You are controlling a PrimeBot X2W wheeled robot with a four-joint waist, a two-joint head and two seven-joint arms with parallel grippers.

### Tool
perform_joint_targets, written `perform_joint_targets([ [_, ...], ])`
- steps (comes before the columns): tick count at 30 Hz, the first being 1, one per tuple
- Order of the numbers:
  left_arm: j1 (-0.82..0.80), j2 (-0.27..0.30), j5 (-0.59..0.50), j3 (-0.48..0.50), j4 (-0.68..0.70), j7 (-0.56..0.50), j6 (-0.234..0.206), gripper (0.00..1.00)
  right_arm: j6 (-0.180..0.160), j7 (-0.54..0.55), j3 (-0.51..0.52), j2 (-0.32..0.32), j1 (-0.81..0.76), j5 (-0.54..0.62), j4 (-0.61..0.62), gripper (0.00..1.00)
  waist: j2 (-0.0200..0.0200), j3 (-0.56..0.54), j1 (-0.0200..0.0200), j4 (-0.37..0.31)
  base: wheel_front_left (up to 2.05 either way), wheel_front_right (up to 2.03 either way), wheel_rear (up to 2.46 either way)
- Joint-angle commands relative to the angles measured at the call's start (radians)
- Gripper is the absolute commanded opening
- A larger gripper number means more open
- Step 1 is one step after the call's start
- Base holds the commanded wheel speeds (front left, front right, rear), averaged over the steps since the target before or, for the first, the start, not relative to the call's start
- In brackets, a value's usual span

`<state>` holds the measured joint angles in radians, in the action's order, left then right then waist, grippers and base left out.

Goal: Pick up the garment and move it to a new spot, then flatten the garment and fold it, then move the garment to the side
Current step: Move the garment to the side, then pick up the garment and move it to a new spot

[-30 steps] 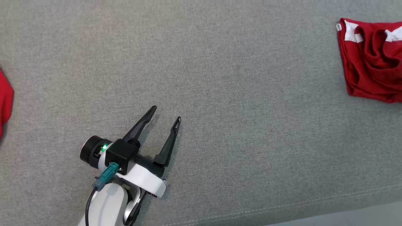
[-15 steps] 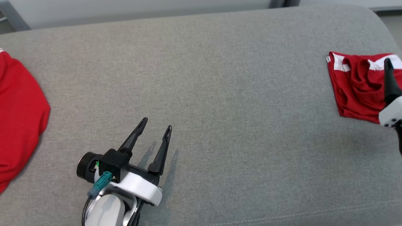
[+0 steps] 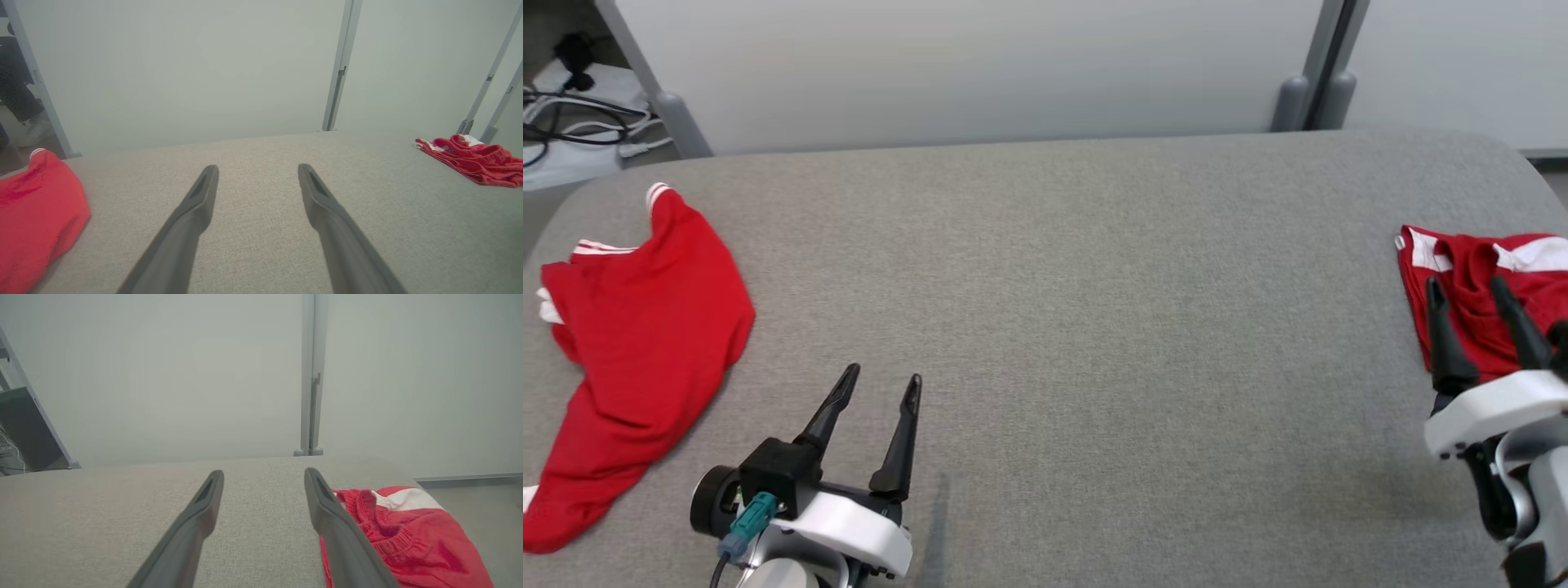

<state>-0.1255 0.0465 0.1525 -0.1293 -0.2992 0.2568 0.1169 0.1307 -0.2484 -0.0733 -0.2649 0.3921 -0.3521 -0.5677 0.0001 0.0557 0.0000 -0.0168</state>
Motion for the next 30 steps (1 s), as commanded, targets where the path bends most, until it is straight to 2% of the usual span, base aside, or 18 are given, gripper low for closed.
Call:
perform_joint_targets([
  [1,-0.012,0.007,-0.001,0.041,0.022,0.005,-0.013,1.0,0.0,-0.013,-0.011,-0.001,-0.011,0.01,0.038,1.0,-0.0001,-0.021,0.0,0.02,0.0,0.0,0.0],
  [3,-0.001,0.006,-0.003,0.056,0.019,0.005,-0.022,1.0,0.0,-0.013,0.0,0.021,-0.042,0.016,0.069,1.0,-0.0001,-0.034,0.0,0.03,0.0,0.0,0.0],
  [4,0.018,0.005,-0.005,0.09,0.017,0.005,-0.042,1.0,0.0,-0.013,0.006,0.058,-0.105,0.053,0.119,1.0,-0.0001,-0.053,0.0,0.043,0.0,0.0,0.0],
  [14,0.058,0.004,-0.01,0.182,0.036,0.005,-0.082,1.0,0.0,-0.013,0.053,0.121,-0.225,0.119,0.208,1.0,-0.0001,-0.071,0.0,0.033,0.0,0.0,0.0],
  [30,0.054,0.004,0.002,0.163,0.03,0.005,-0.073,1.0,0.0,-0.013,0.038,0.144,-0.233,0.132,0.206,1.0,-0.0001,-0.05,0.0,0.03,0.0,0.0,0.0],
])
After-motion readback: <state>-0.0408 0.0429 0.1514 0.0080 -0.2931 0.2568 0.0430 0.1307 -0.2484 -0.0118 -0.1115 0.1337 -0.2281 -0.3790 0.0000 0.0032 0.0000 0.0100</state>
